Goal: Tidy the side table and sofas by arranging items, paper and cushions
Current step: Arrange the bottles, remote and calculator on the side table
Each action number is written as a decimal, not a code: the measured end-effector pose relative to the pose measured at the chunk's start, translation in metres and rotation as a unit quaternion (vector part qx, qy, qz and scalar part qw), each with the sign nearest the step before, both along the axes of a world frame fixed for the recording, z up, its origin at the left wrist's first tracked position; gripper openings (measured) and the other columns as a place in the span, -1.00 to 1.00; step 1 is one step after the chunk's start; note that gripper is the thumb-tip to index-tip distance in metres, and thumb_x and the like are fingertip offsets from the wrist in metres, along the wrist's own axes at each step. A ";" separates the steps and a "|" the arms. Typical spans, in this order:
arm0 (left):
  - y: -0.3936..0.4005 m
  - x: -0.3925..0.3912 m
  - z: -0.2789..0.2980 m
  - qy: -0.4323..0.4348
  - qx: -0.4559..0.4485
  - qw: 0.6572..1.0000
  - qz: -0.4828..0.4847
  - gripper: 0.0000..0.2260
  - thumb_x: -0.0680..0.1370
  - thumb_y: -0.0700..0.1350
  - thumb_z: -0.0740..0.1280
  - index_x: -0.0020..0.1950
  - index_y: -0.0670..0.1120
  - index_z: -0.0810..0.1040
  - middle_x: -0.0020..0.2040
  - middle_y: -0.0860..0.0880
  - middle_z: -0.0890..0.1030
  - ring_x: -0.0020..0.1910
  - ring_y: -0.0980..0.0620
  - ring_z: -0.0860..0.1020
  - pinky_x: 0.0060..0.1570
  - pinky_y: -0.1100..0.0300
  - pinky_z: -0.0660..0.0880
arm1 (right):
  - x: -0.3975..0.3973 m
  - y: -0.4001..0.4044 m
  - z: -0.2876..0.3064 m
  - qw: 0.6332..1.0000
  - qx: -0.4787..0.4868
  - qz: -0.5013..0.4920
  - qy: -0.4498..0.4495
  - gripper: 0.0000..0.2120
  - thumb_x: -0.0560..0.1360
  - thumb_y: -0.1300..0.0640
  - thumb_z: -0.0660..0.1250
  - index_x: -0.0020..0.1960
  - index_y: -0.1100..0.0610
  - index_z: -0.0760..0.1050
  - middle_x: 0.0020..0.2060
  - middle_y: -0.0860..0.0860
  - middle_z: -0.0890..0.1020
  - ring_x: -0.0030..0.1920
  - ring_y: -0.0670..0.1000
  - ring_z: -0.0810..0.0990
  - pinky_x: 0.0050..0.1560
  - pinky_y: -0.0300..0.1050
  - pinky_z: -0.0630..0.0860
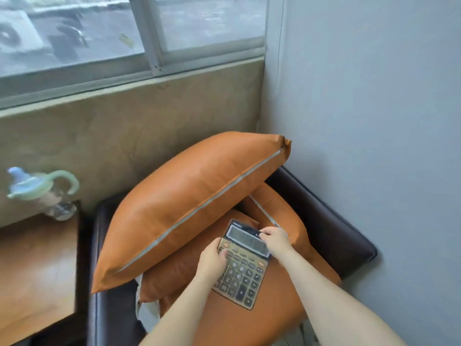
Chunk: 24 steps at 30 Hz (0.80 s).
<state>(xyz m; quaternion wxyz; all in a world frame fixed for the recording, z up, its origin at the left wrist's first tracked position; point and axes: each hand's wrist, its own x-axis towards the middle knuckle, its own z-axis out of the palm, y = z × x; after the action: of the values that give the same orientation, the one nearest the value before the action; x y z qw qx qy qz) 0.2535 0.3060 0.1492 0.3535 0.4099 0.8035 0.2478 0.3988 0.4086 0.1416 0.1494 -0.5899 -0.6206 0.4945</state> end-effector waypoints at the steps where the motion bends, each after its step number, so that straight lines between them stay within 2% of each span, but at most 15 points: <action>1: -0.005 -0.011 0.012 -0.030 0.007 0.999 0.022 -0.72 0.63 -0.17 0.17 0.33 -0.12 0.45 0.27 -0.07 0.54 0.26 -0.04 0.47 0.17 0.19 0.37 | -0.014 -0.002 0.018 1.000 0.011 0.017 0.005 -0.82 0.56 0.25 0.22 0.04 0.24 0.58 -0.19 0.01 0.54 -0.08 0.01 0.48 -0.19 -0.21 0.34; 5: -0.040 -0.053 0.054 -0.181 0.016 0.974 0.132 -0.75 0.65 -0.15 0.09 0.07 -0.09 0.58 0.08 -0.10 0.64 0.08 -0.10 0.58 0.17 0.02 0.49 | -0.059 -0.024 0.066 0.998 0.036 0.021 0.047 -0.85 0.54 0.23 0.26 -0.05 0.19 0.61 -0.24 -0.01 0.57 -0.19 -0.02 0.50 -0.16 -0.19 0.36; 7: -0.061 -0.070 0.071 -0.212 0.015 0.961 0.179 -0.72 0.66 -0.16 0.08 -0.01 -0.11 0.59 -0.01 -0.15 0.65 0.01 -0.14 0.60 0.10 0.00 0.52 | -0.079 -0.043 0.080 0.996 0.025 0.003 0.081 -0.87 0.53 0.23 0.28 -0.14 0.15 0.59 -0.30 -0.04 0.56 -0.27 -0.07 0.48 -0.19 -0.18 0.37; 10: -0.091 -0.093 0.091 -0.255 0.035 0.935 0.246 -0.72 0.65 -0.17 0.09 0.00 -0.15 0.59 -0.05 -0.19 0.65 -0.05 -0.18 0.61 -0.03 0.06 0.52 | -0.113 -0.074 0.097 0.987 -0.005 -0.037 0.156 -0.87 0.53 0.19 0.29 -0.18 0.14 0.55 -0.18 0.04 0.61 -0.09 0.05 0.57 -0.08 -0.11 0.47; 12: -0.110 -0.108 0.103 -0.264 0.059 0.920 0.285 -0.71 0.64 -0.18 0.09 0.02 -0.17 0.61 -0.09 -0.18 0.65 -0.13 -0.14 0.59 -0.12 0.10 0.50 | -0.134 -0.092 0.108 0.975 -0.043 -0.060 0.209 -0.89 0.56 0.15 0.27 -0.12 0.12 0.53 -0.08 0.08 0.61 -0.01 0.10 0.58 -0.06 -0.08 0.50; 14: -0.129 -0.120 0.111 -0.274 0.081 0.897 0.337 -0.72 0.62 -0.19 0.11 -0.06 -0.17 0.61 -0.17 -0.17 0.63 -0.23 -0.11 0.56 -0.23 0.14 0.49 | -0.155 -0.107 0.116 0.955 -0.110 -0.068 0.268 -0.86 0.58 0.11 0.24 -0.01 0.16 0.50 -0.08 0.11 0.61 -0.10 0.08 0.59 -0.14 -0.09 0.52; 16: -0.149 -0.131 0.120 -0.305 0.101 0.864 0.387 -0.77 0.58 -0.22 0.16 -0.16 -0.18 0.58 -0.22 -0.19 0.62 -0.28 -0.14 0.57 -0.25 0.11 0.53 | -0.175 -0.121 0.116 0.932 -0.185 -0.041 0.309 -0.76 0.60 0.06 0.20 0.09 0.23 0.48 -0.06 0.17 0.62 -0.14 0.12 0.62 -0.15 -0.05 0.56; 19: -0.176 -0.153 0.126 -0.319 0.133 0.816 0.464 -0.85 0.51 -0.23 0.21 -0.15 -0.21 0.57 -0.13 -0.25 0.66 -0.22 -0.21 0.63 -0.11 -0.11 0.59 | -0.205 -0.146 0.113 0.924 -0.247 0.049 0.288 -0.72 0.62 0.05 0.14 0.13 0.23 0.49 -0.10 0.16 0.65 -0.16 0.10 0.64 -0.18 -0.05 0.55; 24: -0.224 -0.193 0.126 -0.283 0.167 0.782 0.529 -0.81 0.53 -0.26 0.13 -0.21 -0.18 0.50 -0.29 -0.16 0.59 -0.35 -0.12 0.57 -0.25 0.01 0.57 | -0.245 -0.198 0.103 0.919 -0.276 0.115 0.255 -0.78 0.62 0.21 0.12 0.06 0.24 0.54 -0.11 0.13 0.65 -0.12 0.07 0.61 -0.06 0.00 0.55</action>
<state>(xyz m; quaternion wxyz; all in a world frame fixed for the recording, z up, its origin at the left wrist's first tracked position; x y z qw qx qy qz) 0.0608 0.0822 0.2747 0.3041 -0.1157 0.7040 0.6313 0.1540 0.2102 0.2449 0.0761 -0.3861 -0.4633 0.7940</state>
